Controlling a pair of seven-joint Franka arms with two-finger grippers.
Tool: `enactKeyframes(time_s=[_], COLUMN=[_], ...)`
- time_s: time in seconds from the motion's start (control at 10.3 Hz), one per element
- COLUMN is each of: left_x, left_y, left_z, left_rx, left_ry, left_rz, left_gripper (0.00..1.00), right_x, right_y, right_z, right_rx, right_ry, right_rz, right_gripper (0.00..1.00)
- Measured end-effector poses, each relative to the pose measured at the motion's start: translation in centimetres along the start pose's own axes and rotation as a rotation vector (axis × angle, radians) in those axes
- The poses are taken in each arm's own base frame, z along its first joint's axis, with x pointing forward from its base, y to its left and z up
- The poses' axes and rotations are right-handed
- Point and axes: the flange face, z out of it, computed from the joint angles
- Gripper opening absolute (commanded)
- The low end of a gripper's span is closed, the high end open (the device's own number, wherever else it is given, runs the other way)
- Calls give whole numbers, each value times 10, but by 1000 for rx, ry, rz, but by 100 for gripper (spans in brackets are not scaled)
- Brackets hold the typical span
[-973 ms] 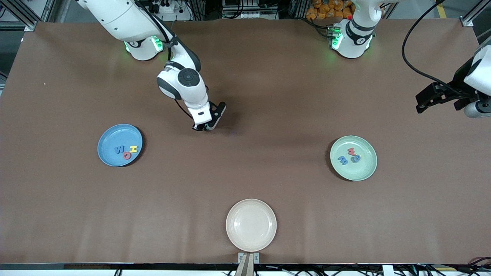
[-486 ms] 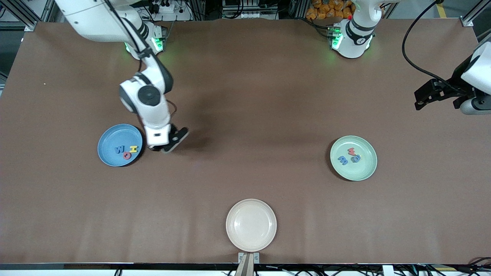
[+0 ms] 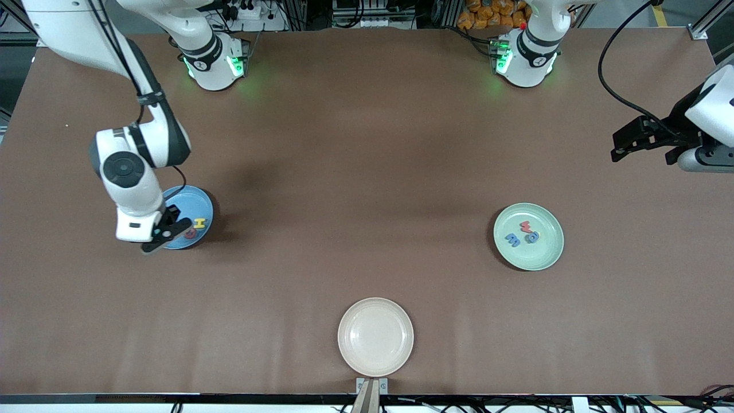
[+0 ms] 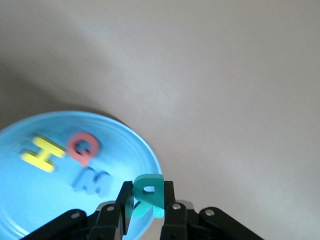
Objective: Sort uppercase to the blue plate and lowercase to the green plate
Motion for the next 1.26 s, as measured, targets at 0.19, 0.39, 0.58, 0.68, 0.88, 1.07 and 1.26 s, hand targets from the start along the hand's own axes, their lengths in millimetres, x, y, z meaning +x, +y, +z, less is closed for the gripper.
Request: enactKeyframes(time_s=[0.19,0.39,0.58,0.68,0.88,1.07,1.26], left_x=[-1,-6,-9,-9,-9,-9,-9], left_y=[-1,-3,-3,-3,-4,-5,-7], left_z=[7,5,3,3,3,3,2], left_rx=[1,5,6,6,6,6,6], left_ry=[0,4,8,10,10,12,13], left_rz=[-2,-8,-9,-8,-10,-12,-15], left_gripper=[100,100,100,100,100,100,100], right_x=[-8,-5,-4,-9,-23,-34,-40], right_y=[7,7,23,34,47,55,61], right_z=[5,2,-16,-28,-53,-81,-133], right_rx=[5,30,82,111,171,233,290], right_ry=[-9,5,59,81,95,97,98], right_rz=[77,159,284,352,459,581,677], right_gripper=[100,100,100,100,100,100,100])
